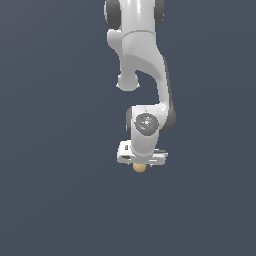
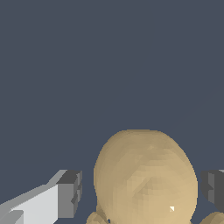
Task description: Pick up the object and move it to a goal position.
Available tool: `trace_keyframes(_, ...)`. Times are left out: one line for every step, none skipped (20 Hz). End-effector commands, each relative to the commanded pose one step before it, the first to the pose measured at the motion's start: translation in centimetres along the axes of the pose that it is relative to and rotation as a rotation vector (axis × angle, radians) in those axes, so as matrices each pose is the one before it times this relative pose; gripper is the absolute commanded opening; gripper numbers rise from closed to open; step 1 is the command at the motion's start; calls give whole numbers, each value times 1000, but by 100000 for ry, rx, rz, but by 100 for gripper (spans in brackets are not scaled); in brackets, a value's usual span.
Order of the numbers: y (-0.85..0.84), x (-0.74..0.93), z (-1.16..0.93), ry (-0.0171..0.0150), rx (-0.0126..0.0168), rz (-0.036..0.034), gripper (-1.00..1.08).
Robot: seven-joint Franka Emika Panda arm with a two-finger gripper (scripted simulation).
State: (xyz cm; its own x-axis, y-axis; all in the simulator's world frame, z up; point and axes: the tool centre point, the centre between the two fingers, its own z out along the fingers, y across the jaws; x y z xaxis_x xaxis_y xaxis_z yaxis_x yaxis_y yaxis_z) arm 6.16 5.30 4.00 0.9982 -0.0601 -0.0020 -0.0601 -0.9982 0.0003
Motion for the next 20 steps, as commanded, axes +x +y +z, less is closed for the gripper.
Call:
trace_keyframes(-22,143,143,200,28,8,100)
trace_keyframes(-2,16,-21,0,0,0,100)
trace_keyframes(0,0,0,0,0,0,-100)
trace_keyframes(0,0,0,0,0,0,-100)
trace_keyframes(0,0,0,0,0,0,-100)
trace_keyframes(0,0,0,0,0,0,-100)
trace_keyframes(0,0,0,0,0,0,-100)
trace_keyframes(0,0,0,0,0,0,-100)
trace_keyframes(0,0,0,0,0,0,-100)
trace_keyframes(0,0,0,0,0,0,-100)
trace_keyframes(0,0,0,0,0,0,-100)
trace_keyframes(0,0,0,0,0,0,-100)
trace_keyframes(1,-9,-4,0,0,0,-100)
trace_keyframes(9,0,-30,0,0,0,-100)
trace_keyframes(28,-1,-90,0,0,0,-100)
trace_keyframes(46,-1,-150,0,0,0,-100)
trace_keyframes(65,-2,-210,0,0,0,-100)
trace_keyframes(83,-3,-272,0,0,0,-100)
trace_keyframes(103,-3,-334,0,0,0,-100)
trace_keyframes(122,-3,-398,0,0,0,-100)
